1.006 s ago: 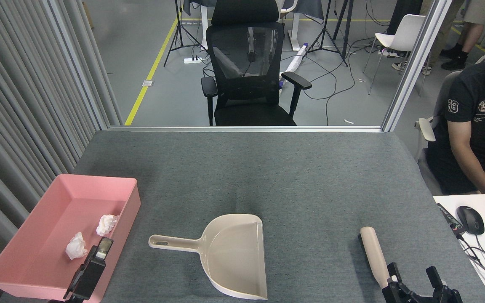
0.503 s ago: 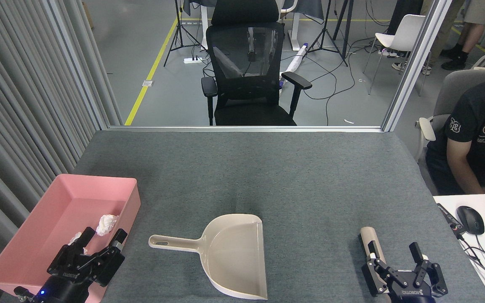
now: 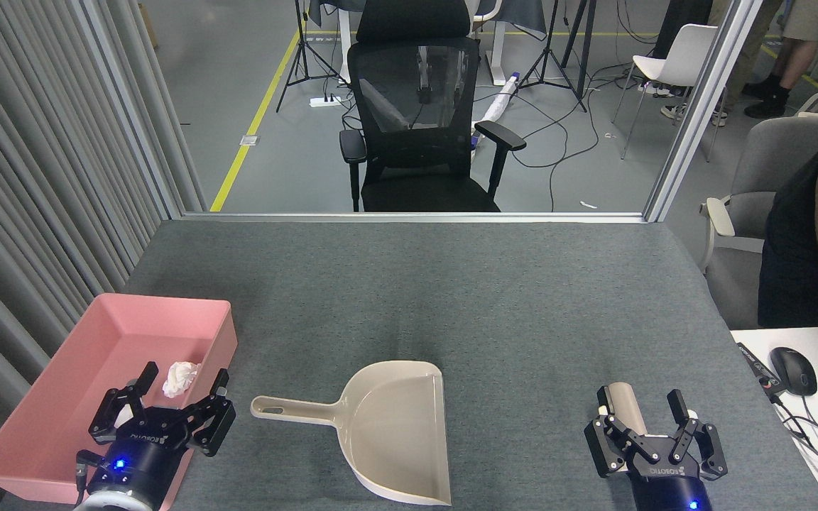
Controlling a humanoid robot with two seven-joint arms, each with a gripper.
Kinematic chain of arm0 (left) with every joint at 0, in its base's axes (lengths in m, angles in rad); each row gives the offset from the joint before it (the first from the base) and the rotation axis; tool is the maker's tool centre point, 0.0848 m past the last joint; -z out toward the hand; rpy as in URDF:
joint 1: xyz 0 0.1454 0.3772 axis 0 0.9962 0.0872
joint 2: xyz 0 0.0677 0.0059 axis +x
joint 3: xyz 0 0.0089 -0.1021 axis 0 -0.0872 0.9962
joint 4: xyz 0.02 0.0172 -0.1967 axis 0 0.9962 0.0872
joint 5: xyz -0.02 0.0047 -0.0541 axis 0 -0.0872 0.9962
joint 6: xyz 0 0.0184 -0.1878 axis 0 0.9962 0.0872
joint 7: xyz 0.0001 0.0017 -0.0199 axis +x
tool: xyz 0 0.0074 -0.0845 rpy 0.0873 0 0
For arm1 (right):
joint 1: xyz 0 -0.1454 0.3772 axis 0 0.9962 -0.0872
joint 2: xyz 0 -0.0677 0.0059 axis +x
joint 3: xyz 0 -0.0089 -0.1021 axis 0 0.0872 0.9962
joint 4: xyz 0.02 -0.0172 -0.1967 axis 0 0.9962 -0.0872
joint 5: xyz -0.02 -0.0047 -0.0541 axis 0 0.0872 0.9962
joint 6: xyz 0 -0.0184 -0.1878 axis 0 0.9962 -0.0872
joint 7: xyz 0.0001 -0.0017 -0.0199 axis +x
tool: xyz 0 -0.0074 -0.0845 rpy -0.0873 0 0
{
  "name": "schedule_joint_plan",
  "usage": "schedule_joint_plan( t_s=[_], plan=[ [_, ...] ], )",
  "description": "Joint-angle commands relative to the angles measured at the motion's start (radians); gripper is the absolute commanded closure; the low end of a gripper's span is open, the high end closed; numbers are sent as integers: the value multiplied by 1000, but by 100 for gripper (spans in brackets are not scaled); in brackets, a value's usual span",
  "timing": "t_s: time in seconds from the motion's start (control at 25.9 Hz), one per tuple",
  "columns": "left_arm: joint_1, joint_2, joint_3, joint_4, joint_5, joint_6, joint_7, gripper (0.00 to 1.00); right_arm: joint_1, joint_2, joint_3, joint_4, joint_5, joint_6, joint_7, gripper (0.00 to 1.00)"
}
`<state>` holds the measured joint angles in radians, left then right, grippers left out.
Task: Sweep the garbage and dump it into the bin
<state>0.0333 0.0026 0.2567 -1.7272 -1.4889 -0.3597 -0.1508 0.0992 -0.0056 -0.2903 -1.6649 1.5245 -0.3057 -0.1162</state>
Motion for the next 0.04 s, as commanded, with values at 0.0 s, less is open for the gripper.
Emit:
schedule_joint_plan(
  t_s=[0.0],
  plan=[
    [10,-1,7,0,-16,5,27,1,-3,1,22,5,3,17,0,2]
  ],
)
